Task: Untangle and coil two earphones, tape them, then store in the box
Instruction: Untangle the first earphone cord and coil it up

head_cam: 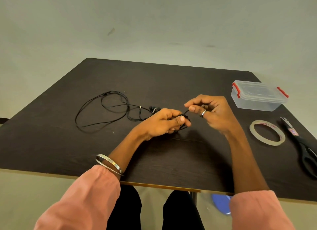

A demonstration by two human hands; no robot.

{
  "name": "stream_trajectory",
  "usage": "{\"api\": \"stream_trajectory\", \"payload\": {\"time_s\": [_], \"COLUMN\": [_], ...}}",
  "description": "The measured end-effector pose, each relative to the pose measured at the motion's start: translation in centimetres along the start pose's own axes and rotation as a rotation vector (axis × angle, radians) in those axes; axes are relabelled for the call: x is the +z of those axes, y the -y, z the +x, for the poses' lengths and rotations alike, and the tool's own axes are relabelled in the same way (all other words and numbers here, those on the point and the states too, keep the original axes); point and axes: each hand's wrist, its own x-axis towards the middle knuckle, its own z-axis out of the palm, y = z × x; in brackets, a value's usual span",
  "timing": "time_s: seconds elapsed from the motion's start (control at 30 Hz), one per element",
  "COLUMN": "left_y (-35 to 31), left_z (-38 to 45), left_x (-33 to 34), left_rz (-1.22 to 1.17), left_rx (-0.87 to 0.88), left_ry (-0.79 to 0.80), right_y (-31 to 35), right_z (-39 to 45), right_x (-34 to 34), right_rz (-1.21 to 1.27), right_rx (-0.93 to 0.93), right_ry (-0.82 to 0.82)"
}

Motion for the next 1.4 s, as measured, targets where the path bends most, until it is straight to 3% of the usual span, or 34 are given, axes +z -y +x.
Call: {"api": "stream_trajectory", "payload": {"time_s": [0.17, 0.4, 0.63, 0.8, 0.93, 1.13, 1.4], "left_y": [-0.1, 0.2, 0.3, 0.1, 0.3, 0.4, 0.4], "left_z": [0.3, 1.0, 1.2, 1.2, 1.3, 1.4, 1.3], "left_x": [0.1, 0.5, 0.4, 0.1, 0.0, -0.1, 0.1], "left_rz": [-0.235, -0.417, -0.582, -0.646, -0.669, -0.678, -0.542], "left_rx": [-0.087, -0.087, -0.065, -0.085, -0.098, -0.111, -0.105], "left_ry": [-0.070, -0.304, -0.372, -0.412, -0.454, -0.487, -0.458], "right_y": [-1.2, -2.5, -1.4, -0.7, -0.9, -1.1, -0.7], "right_z": [0.5, 1.0, 0.9, 0.6, 0.7, 0.9, 0.8], "right_x": [0.3, 3.4, 4.3, 3.7, 4.2, 5.3, 5.3], "right_rz": [-0.029, -0.352, 0.131, 0.409, 0.281, 0.033, 0.054], "right_rx": [0.041, 0.001, 0.219, 0.267, 0.241, 0.246, 0.314], "right_ry": [-0.029, -0.208, -0.095, -0.032, -0.040, -0.181, -0.167]}}
